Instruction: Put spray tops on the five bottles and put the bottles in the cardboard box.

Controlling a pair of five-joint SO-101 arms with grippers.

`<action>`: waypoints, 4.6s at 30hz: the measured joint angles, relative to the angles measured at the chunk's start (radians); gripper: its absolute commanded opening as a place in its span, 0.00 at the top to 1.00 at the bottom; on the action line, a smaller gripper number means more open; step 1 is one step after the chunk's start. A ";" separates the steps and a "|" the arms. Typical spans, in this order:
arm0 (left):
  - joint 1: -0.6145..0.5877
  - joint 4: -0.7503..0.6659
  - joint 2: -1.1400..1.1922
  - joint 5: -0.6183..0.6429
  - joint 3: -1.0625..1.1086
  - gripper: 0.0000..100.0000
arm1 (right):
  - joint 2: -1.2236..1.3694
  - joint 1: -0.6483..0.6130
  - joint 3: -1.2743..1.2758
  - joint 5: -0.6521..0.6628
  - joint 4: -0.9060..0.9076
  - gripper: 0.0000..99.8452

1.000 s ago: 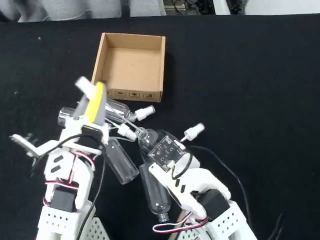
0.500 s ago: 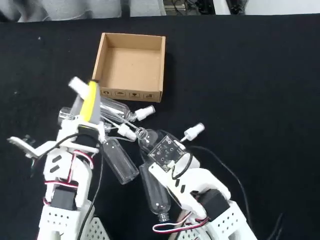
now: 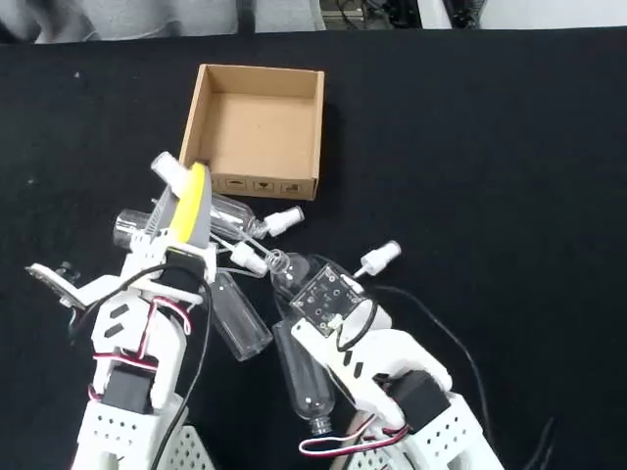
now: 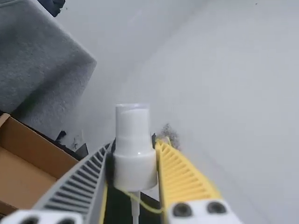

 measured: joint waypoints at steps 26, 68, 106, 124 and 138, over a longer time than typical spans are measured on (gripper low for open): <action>0.241 0.138 0.000 -0.189 0.008 0.97 | 0.000 0.029 0.009 0.002 -0.037 0.91; 0.054 0.396 0.000 0.071 -0.112 0.72 | 0.000 0.104 0.009 -0.121 -0.038 0.91; 0.226 0.163 0.000 -0.178 0.000 0.84 | 0.000 0.058 -0.161 -0.293 0.014 0.91; 0.232 0.161 0.000 -0.198 0.006 0.84 | 0.000 0.055 -0.161 -0.295 0.021 0.91; 0.247 0.229 0.000 -0.269 0.008 0.84 | 0.000 0.055 -0.161 -0.295 0.018 0.91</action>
